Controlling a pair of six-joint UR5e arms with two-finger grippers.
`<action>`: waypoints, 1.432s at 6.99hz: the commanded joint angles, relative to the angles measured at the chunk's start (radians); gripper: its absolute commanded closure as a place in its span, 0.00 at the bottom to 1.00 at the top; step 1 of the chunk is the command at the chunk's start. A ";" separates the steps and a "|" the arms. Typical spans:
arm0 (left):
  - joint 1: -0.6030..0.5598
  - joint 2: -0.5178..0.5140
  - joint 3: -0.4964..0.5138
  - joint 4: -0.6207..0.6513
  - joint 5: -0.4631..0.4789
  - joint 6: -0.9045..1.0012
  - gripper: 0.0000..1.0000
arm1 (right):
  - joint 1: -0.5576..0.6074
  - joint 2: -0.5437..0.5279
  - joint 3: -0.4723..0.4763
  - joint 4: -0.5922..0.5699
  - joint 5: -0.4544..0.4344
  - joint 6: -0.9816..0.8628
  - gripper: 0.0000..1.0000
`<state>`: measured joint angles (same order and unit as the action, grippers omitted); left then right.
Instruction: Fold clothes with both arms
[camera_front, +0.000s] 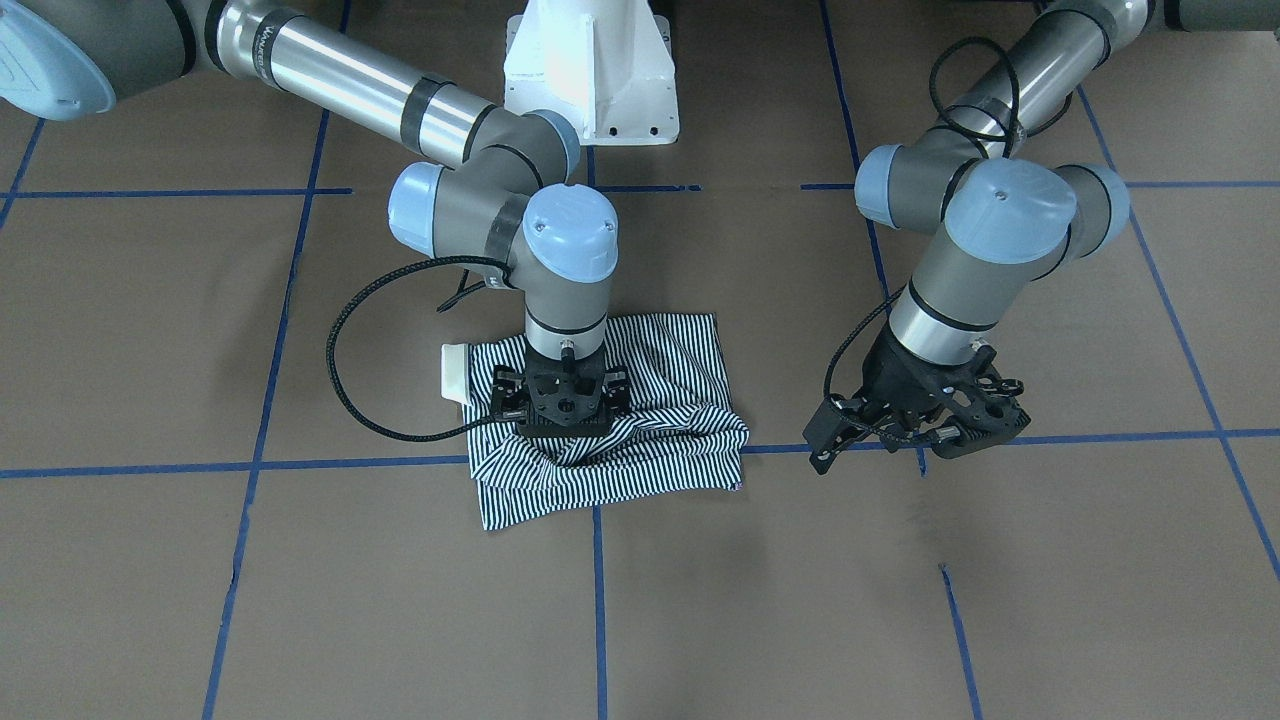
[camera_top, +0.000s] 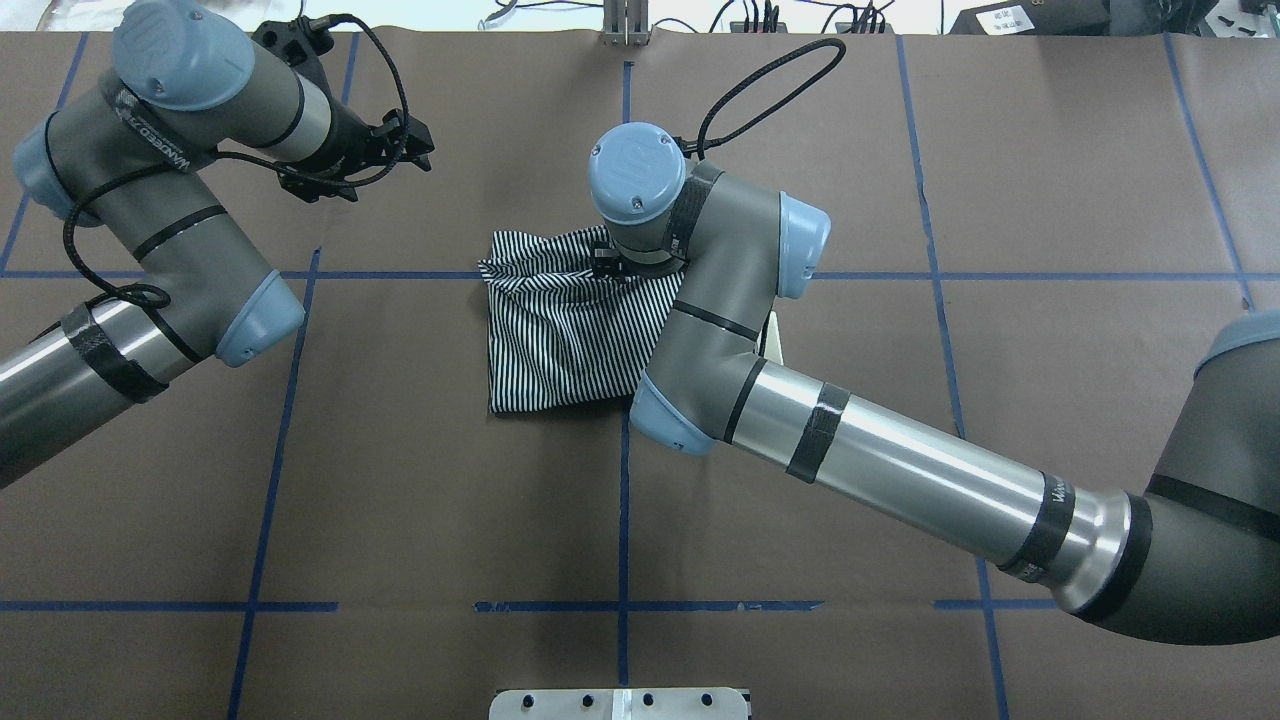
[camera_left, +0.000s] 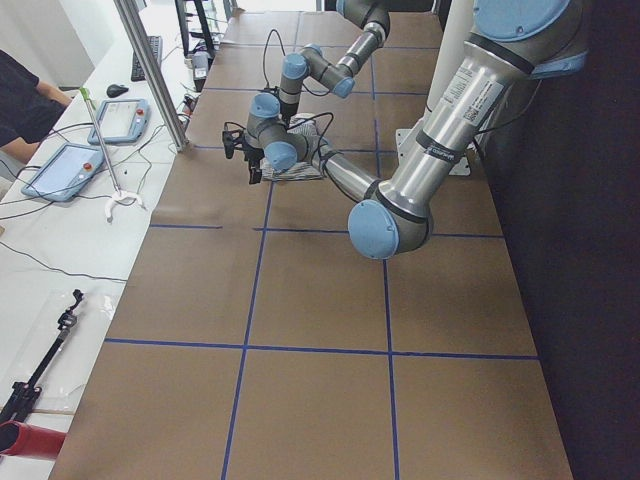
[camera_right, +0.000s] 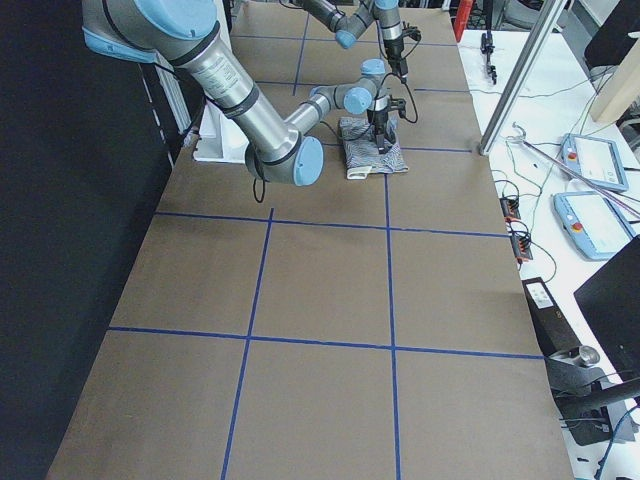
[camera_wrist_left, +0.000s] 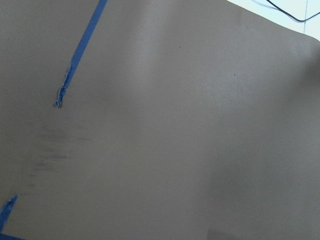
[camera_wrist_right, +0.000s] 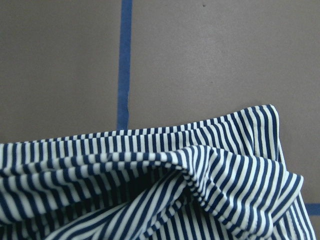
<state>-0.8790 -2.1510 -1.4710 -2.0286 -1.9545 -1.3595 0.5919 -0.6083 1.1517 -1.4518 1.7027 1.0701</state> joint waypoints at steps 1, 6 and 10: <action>-0.003 0.000 0.000 0.001 -0.001 0.000 0.00 | 0.046 0.027 -0.088 0.008 -0.038 -0.118 0.00; -0.002 0.000 0.001 -0.001 -0.006 -0.001 0.00 | 0.209 0.051 -0.259 0.177 -0.049 -0.321 0.00; -0.199 0.058 0.000 0.002 -0.157 0.304 0.00 | 0.424 -0.038 0.079 -0.226 0.279 -0.523 0.00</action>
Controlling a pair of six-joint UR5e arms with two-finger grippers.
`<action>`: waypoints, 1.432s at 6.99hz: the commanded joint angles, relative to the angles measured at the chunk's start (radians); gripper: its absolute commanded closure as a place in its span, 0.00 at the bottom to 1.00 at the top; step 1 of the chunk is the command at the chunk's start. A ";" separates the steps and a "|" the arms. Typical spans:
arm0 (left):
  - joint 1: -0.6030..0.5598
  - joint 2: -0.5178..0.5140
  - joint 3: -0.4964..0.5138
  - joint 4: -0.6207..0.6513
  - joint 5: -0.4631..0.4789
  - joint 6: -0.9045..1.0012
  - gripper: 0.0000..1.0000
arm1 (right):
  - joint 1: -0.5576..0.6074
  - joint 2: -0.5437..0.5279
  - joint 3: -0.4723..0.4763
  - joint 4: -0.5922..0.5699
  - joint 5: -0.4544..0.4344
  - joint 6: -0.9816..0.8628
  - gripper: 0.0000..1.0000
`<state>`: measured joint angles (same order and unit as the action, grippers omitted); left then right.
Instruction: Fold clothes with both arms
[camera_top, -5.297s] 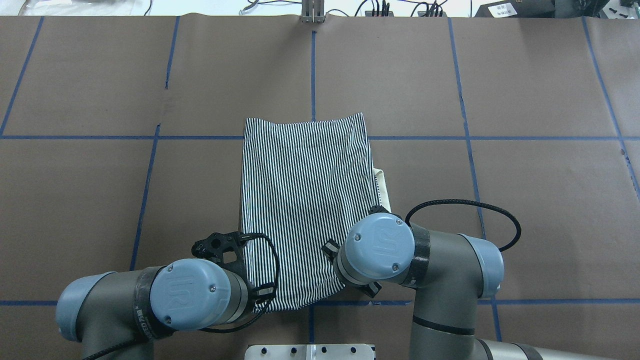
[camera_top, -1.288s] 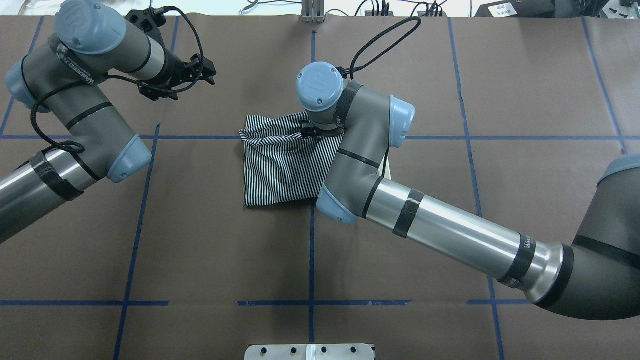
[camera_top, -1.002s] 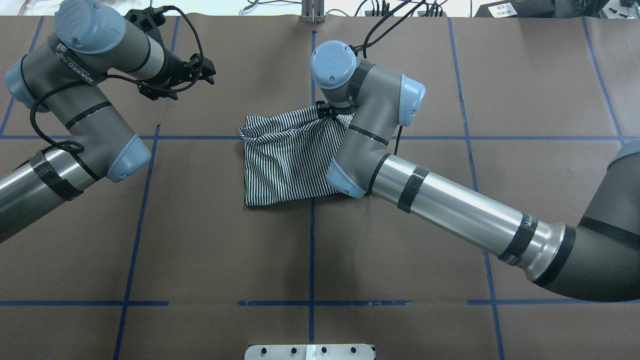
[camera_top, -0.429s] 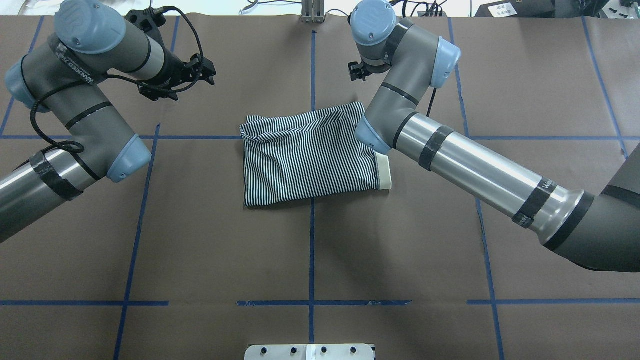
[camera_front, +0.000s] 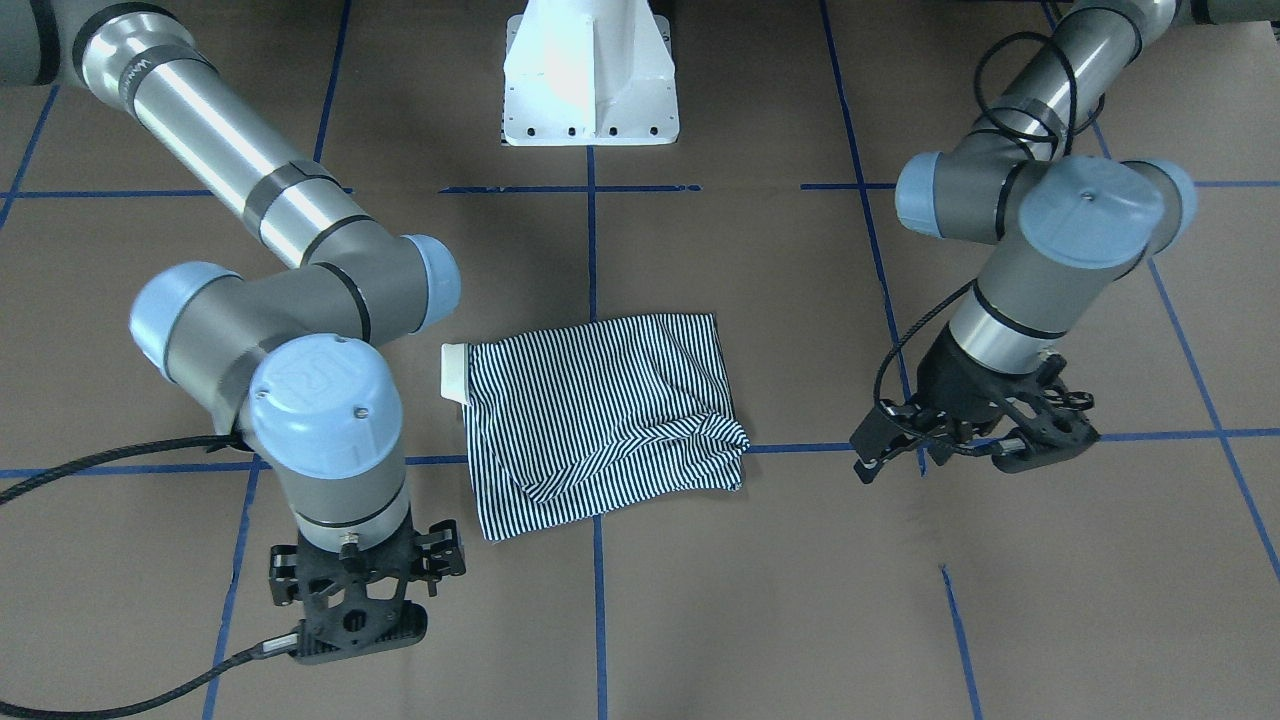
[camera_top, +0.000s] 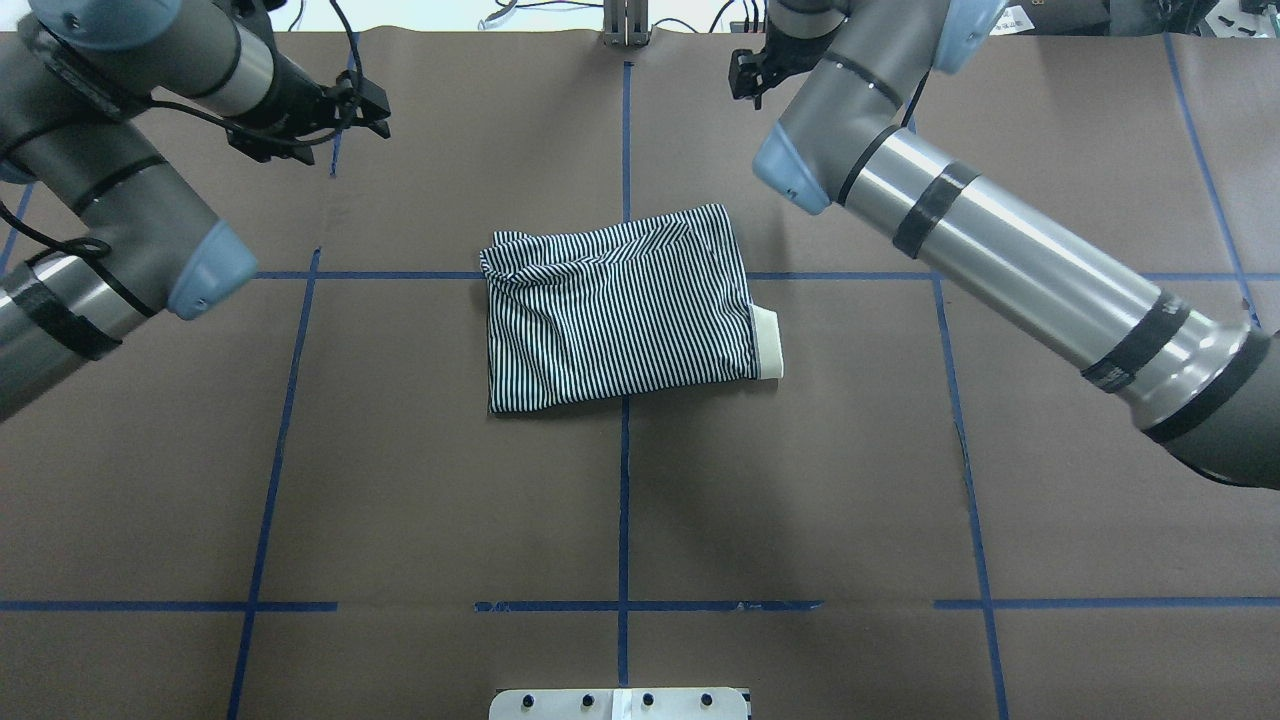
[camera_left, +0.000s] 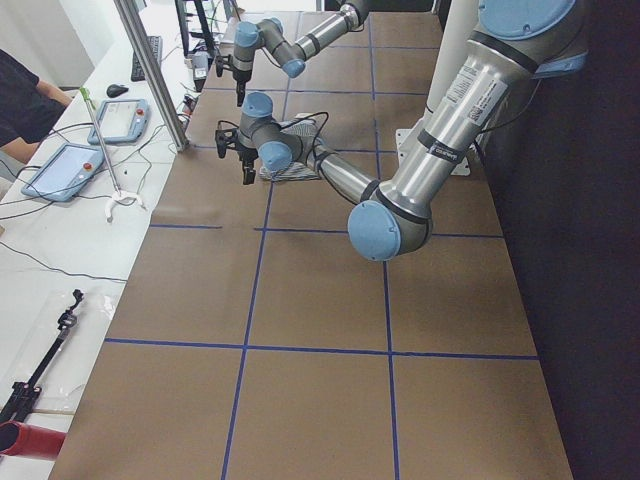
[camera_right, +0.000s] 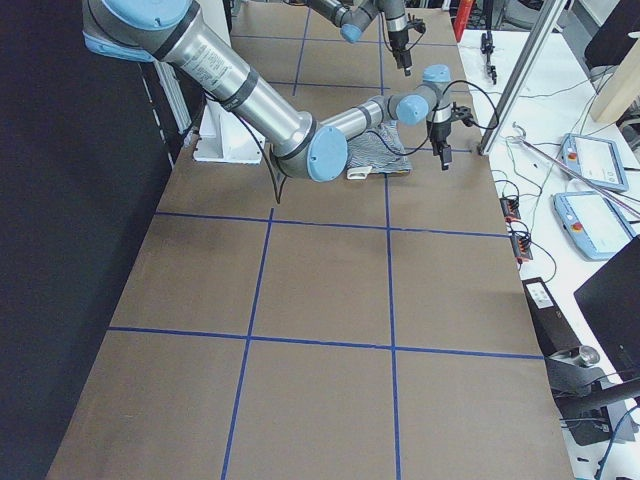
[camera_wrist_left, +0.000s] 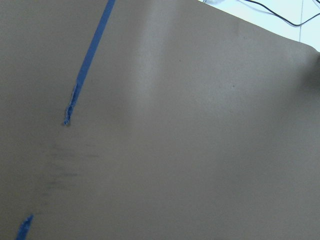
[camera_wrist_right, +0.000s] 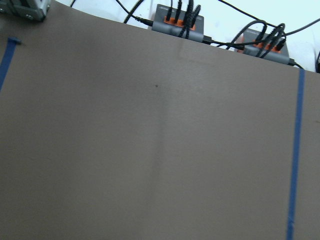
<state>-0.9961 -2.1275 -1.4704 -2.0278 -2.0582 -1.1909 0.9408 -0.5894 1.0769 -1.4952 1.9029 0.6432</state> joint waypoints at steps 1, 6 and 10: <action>-0.163 0.061 -0.001 0.048 -0.062 0.318 0.00 | 0.154 -0.173 0.289 -0.254 0.132 -0.188 0.00; -0.539 0.378 -0.064 0.199 -0.175 1.300 0.00 | 0.605 -0.830 0.604 -0.336 0.373 -0.884 0.00; -0.607 0.598 -0.102 0.120 -0.234 1.456 0.00 | 0.708 -0.969 0.638 -0.318 0.389 -1.050 0.00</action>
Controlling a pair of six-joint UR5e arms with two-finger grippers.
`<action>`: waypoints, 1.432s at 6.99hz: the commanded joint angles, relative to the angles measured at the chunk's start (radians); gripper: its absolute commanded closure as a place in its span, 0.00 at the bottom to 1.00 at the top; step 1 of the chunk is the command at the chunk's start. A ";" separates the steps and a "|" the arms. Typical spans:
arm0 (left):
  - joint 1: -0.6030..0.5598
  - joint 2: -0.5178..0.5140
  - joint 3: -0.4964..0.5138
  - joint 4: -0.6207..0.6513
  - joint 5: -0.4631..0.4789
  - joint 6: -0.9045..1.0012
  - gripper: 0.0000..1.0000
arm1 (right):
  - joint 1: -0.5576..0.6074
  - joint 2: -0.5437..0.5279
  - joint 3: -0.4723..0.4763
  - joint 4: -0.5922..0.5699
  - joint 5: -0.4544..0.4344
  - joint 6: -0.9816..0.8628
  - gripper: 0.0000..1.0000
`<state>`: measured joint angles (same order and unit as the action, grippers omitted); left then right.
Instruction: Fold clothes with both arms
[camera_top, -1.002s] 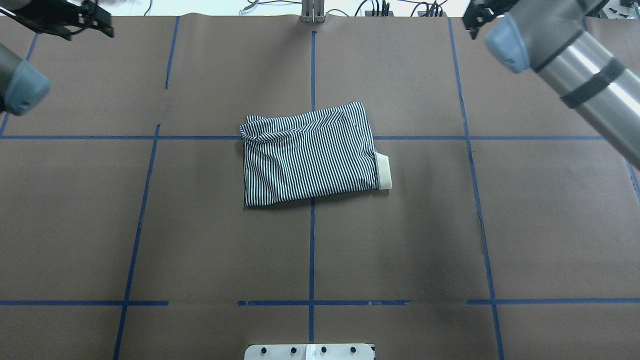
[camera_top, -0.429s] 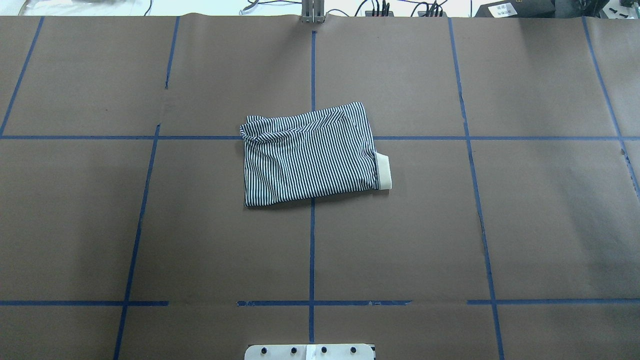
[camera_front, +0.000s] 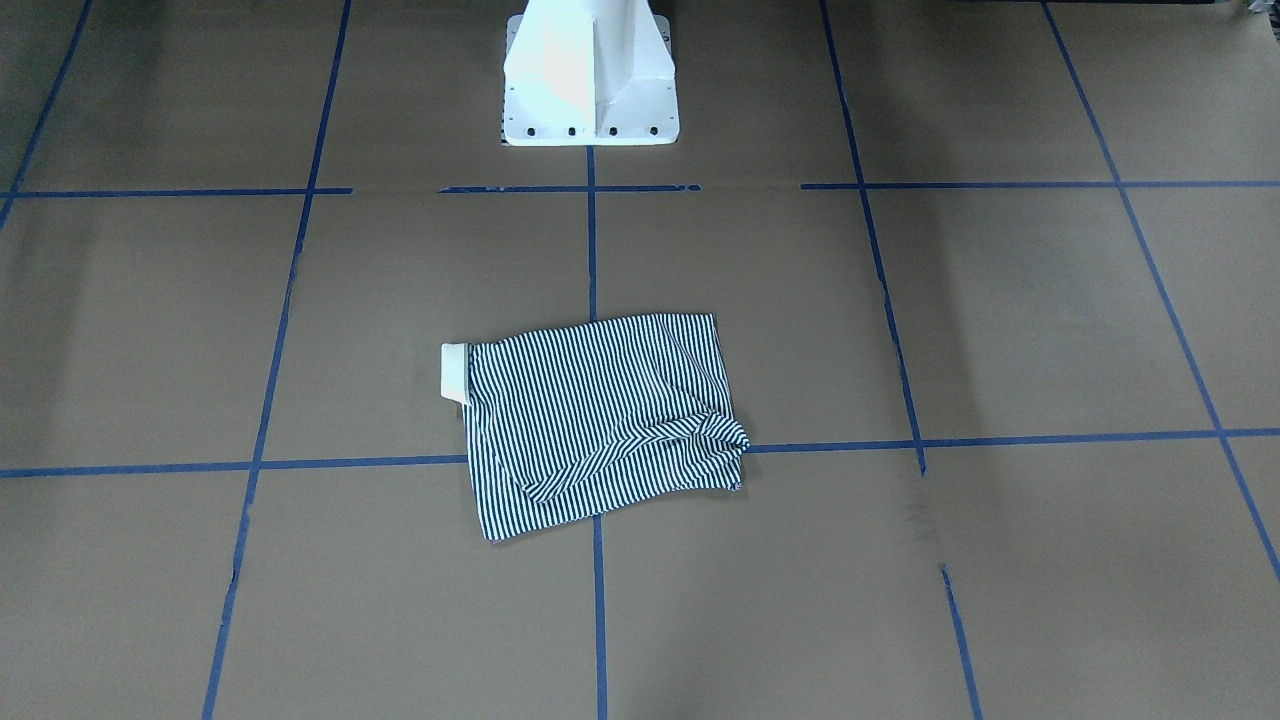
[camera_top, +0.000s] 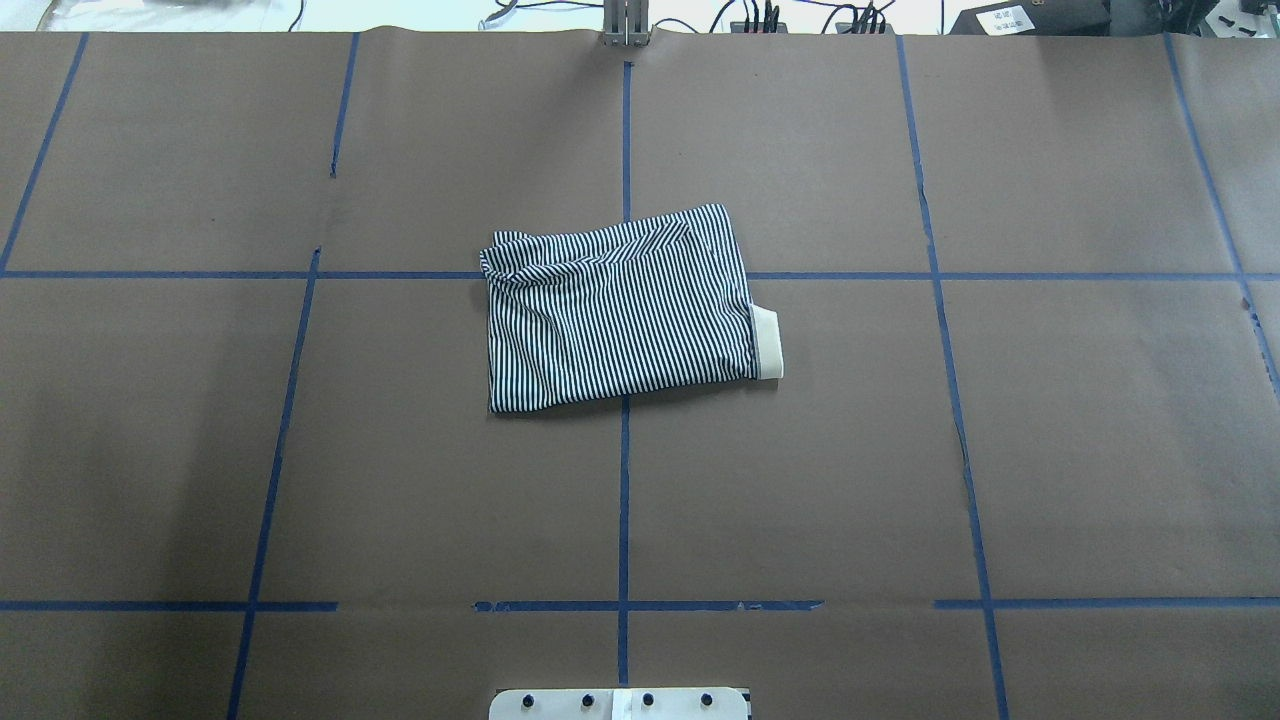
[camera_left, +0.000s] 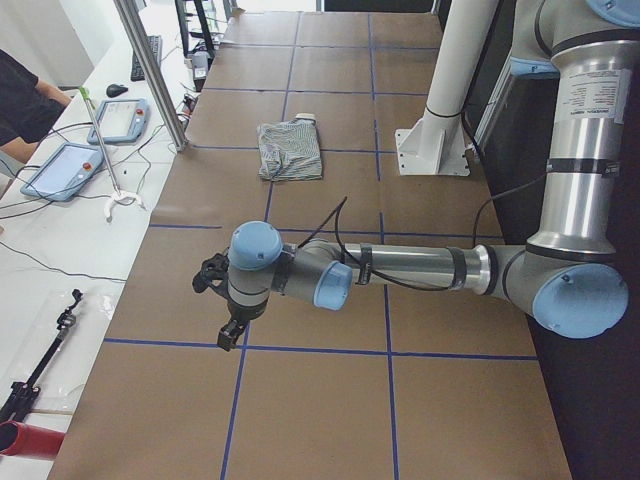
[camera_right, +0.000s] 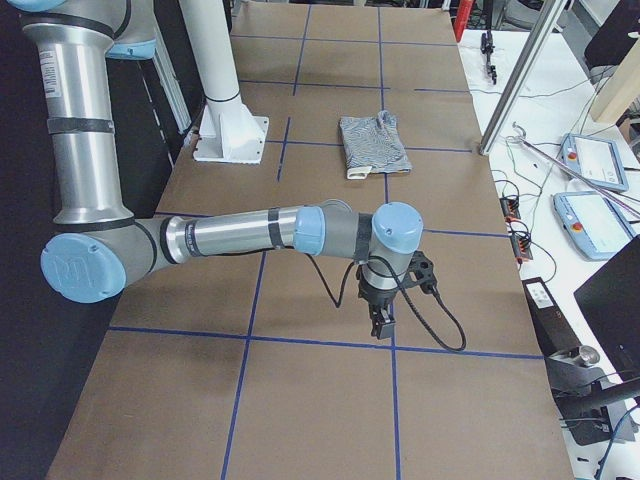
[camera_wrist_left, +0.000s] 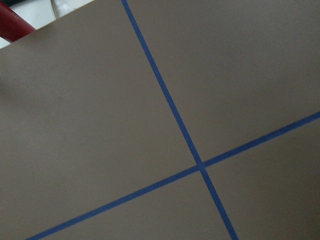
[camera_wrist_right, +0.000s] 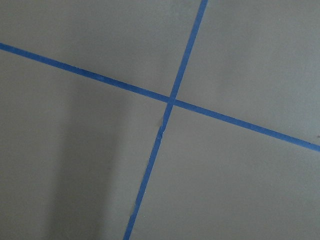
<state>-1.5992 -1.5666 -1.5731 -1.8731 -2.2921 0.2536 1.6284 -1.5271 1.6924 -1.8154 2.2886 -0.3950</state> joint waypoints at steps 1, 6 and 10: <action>-0.001 0.034 0.025 -0.032 0.050 0.009 0.00 | 0.019 -0.057 0.026 0.001 0.006 -0.008 0.00; 0.007 0.000 -0.160 0.364 0.097 -0.051 0.00 | 0.021 -0.137 -0.043 0.106 0.097 0.130 0.00; 0.008 0.003 -0.156 0.361 0.019 -0.053 0.00 | -0.019 -0.131 -0.040 0.321 0.114 0.451 0.00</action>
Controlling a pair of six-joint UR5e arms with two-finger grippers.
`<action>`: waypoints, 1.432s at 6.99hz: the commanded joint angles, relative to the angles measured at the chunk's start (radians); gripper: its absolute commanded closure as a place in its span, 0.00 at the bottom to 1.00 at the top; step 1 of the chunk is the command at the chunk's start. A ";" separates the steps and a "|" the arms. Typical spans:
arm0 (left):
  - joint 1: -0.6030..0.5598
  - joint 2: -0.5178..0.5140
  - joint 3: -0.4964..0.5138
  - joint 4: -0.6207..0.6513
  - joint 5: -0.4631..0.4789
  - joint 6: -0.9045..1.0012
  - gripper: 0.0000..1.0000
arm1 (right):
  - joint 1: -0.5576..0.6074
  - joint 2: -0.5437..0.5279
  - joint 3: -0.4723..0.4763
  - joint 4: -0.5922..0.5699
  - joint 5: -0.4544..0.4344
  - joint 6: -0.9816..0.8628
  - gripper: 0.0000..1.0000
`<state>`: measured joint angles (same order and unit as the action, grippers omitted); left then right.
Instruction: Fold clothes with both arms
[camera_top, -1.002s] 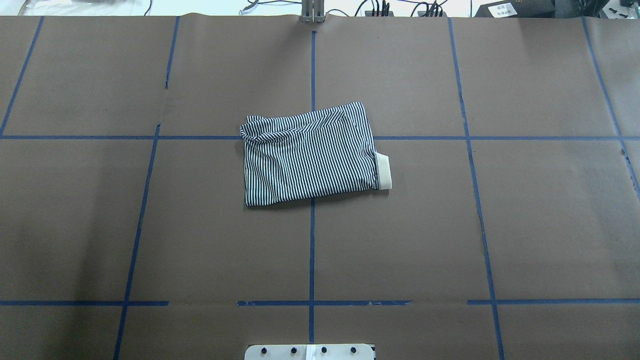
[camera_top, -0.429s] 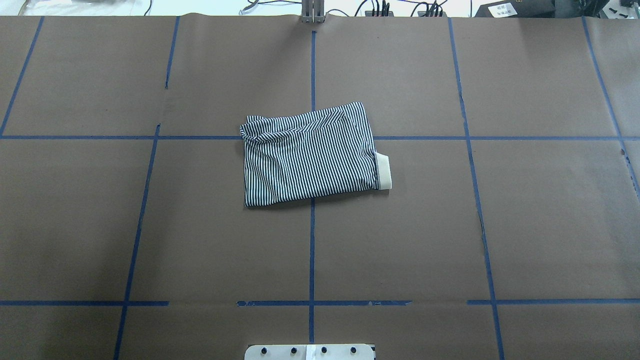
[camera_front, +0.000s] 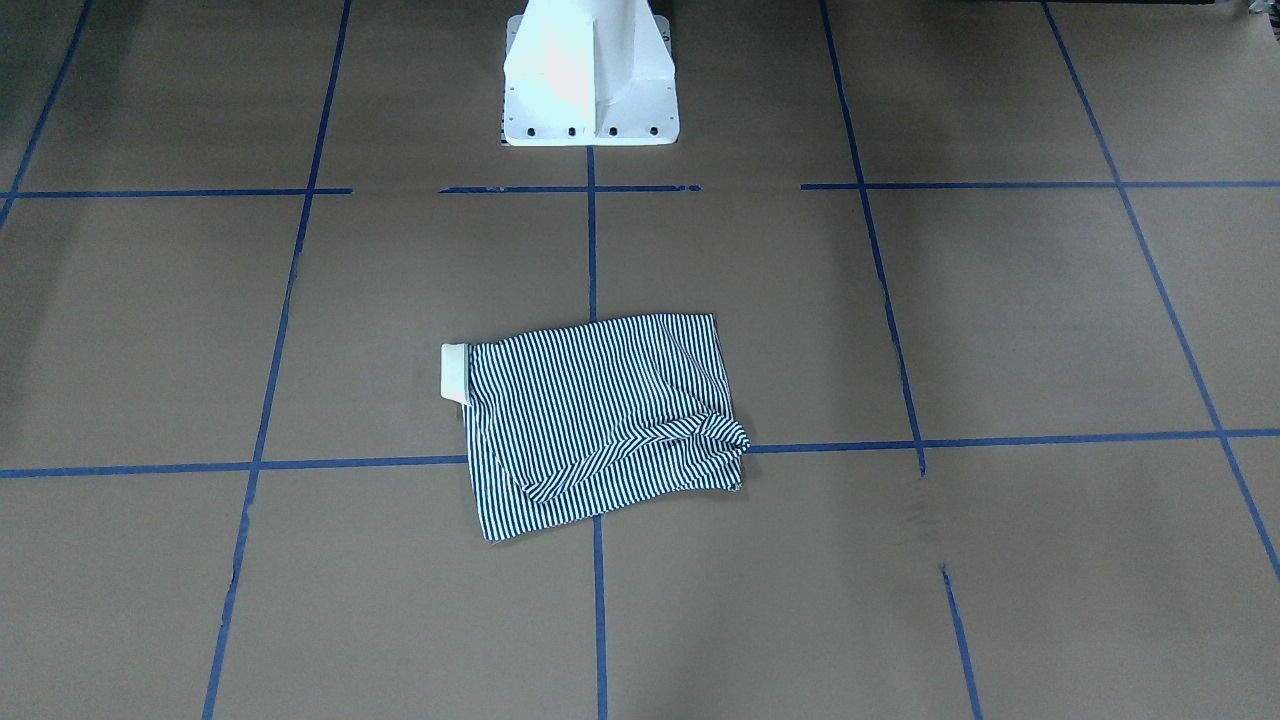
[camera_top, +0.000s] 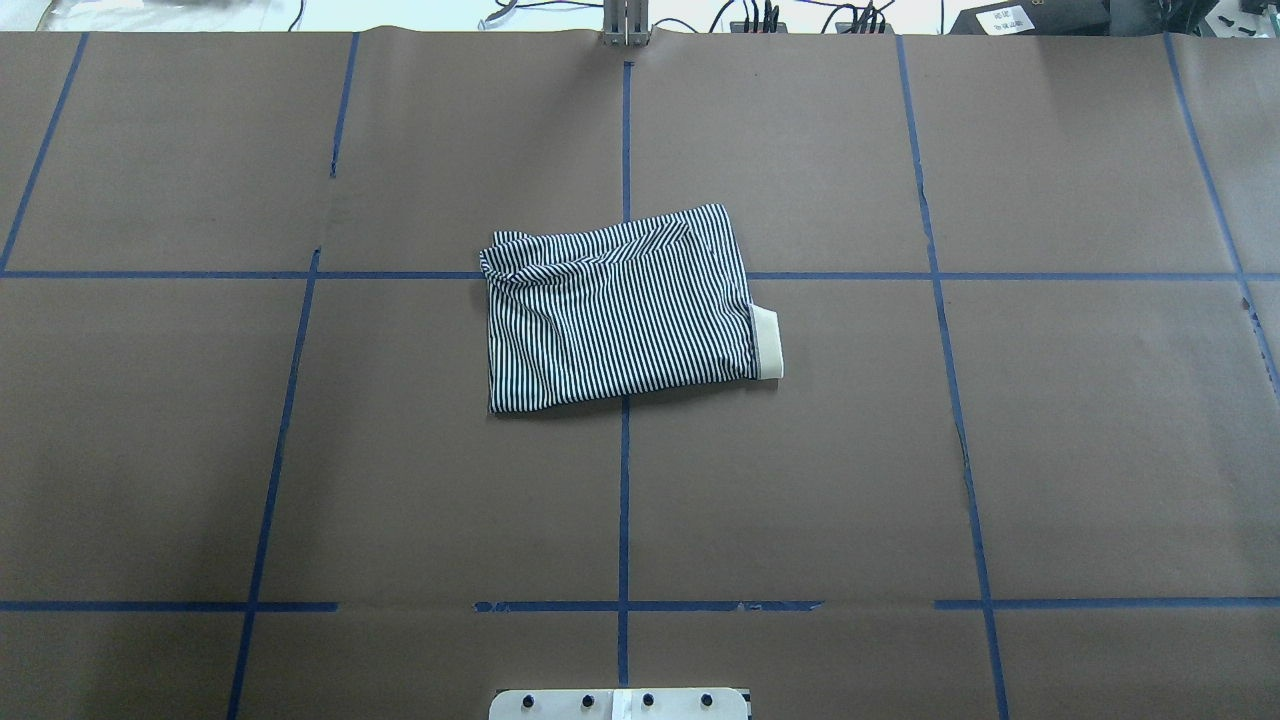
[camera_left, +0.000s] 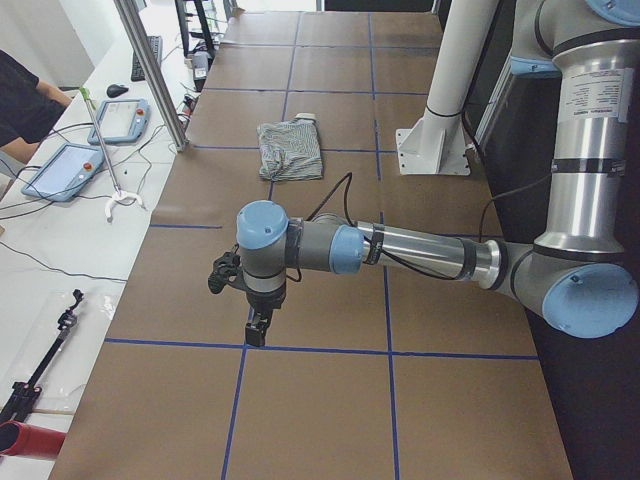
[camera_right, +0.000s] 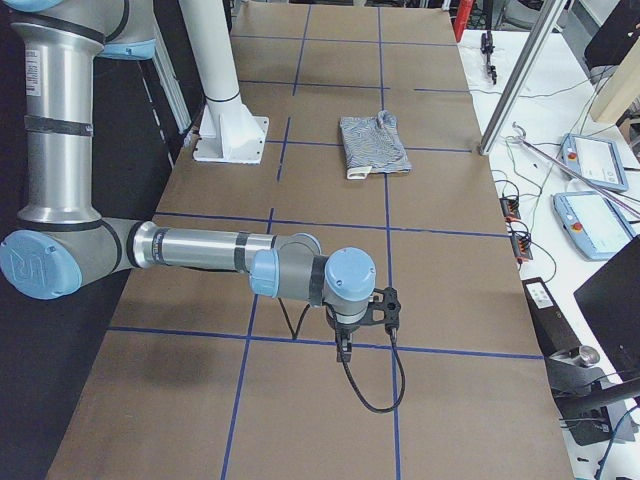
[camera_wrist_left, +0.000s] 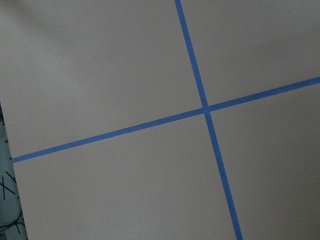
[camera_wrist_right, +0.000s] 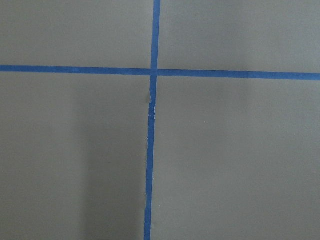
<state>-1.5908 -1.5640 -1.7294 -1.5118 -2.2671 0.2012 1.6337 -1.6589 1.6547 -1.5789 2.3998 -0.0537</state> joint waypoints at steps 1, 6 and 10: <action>0.000 0.002 0.001 0.001 -0.008 -0.002 0.00 | -0.037 0.001 -0.004 0.100 0.001 0.144 0.00; 0.000 0.005 0.007 -0.005 -0.008 -0.203 0.00 | -0.037 0.001 -0.001 0.102 0.002 0.147 0.00; 0.000 0.002 0.007 -0.005 -0.008 -0.203 0.00 | -0.037 -0.002 0.000 0.102 0.002 0.144 0.00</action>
<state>-1.5907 -1.5592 -1.7223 -1.5170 -2.2749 -0.0014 1.5969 -1.6607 1.6545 -1.4772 2.4018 0.0909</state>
